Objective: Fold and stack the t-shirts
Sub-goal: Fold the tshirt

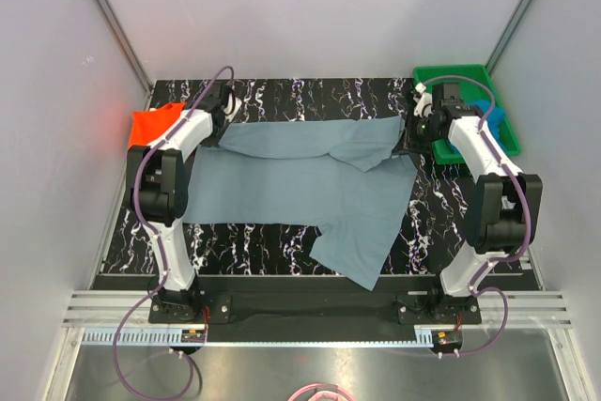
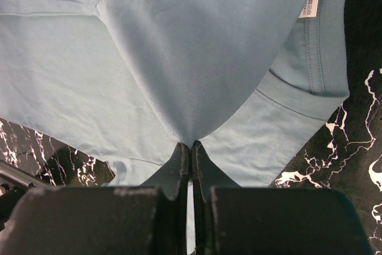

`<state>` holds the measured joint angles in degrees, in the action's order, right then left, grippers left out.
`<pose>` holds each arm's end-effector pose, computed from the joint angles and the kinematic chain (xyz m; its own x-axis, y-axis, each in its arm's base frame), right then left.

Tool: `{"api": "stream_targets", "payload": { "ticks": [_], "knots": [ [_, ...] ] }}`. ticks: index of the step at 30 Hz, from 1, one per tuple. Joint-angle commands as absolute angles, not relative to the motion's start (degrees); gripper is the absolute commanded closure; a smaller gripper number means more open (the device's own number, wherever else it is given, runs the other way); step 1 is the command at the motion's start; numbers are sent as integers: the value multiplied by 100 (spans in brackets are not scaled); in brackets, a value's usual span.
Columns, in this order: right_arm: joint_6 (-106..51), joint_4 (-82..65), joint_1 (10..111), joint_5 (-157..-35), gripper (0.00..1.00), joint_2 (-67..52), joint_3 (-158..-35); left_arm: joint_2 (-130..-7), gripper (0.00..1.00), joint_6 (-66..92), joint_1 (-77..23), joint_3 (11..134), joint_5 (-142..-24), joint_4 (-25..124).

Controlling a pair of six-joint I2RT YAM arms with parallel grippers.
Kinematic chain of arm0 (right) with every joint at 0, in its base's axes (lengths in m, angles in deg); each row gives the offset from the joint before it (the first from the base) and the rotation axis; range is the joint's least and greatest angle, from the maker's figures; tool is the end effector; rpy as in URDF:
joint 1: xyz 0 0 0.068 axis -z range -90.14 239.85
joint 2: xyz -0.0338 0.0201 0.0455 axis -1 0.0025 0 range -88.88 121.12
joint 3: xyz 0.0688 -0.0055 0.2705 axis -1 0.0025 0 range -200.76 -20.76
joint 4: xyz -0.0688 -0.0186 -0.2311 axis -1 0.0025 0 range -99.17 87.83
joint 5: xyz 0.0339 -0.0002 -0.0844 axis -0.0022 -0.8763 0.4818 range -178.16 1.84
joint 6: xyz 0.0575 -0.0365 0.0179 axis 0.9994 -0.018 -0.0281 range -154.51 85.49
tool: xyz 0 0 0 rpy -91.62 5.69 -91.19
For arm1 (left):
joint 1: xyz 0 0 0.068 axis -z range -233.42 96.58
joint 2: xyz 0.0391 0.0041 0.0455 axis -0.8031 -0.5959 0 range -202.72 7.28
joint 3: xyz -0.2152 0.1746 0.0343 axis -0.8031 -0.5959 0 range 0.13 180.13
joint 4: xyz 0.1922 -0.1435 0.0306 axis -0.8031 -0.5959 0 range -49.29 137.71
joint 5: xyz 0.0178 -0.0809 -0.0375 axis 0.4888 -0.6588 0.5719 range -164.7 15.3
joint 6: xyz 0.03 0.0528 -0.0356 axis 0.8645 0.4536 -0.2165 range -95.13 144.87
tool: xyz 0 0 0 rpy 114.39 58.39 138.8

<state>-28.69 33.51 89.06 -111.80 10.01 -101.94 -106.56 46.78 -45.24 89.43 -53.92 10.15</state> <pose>0.3558 0.0279 0.2596 -0.8862 0.0805 -0.4563 -0.1217 0.9098 0.3969 0.4165 -0.0393 0.2097 -0.8232 0.4709 -0.3172 0.2974 0.8336 0.4655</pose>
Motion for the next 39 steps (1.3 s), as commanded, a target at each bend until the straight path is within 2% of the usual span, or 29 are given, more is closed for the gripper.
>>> {"api": "stream_targets", "payload": {
  "ticks": [1, 10, 32, 33, 34, 35, 36, 38, 39],
  "knots": [
    [-3011, 3118, 8871, -11155, 100, 780, -10101, -10496, 100, 4482, -4543, 9004, -5185, 1238],
    [-3354, 2924, 8862, -10671, 100, 877, -9951, -10847, 100, 4333, -4569, 9215, -4991, 1203],
    [-3223, 2889, 8845, -10908, 100, 824, -9898, -11181, 98, 4324, -4622, 9443, -4903, 1062],
    [-3231, 2897, 8845, -10943, 96, 798, -9907, -11208, 94, 4324, -4630, 9452, -4903, 1001],
    [-3231, 2915, 8845, -10943, 88, 772, -9915, -11225, 86, 4289, -4639, 9479, -4903, 966],
    [-3223, 2915, 8836, -10891, 73, 754, -9950, -11234, 43, 4236, -4648, 9531, -4895, 879],
    [-3231, 2932, 8845, -10856, 68, 693, -9977, -11217, 31, 4132, -4657, 9549, -4921, 773],
    [-3301, 2968, 8845, -10681, 55, 605, -10064, -11077, 20, 3999, -4674, 9540, -4965, 746],
    [-3328, 2977, 8845, -10593, 40, 509, -10091, -11006, 16, 3946, -4683, 9558, -5113, 720]
  ]
}}
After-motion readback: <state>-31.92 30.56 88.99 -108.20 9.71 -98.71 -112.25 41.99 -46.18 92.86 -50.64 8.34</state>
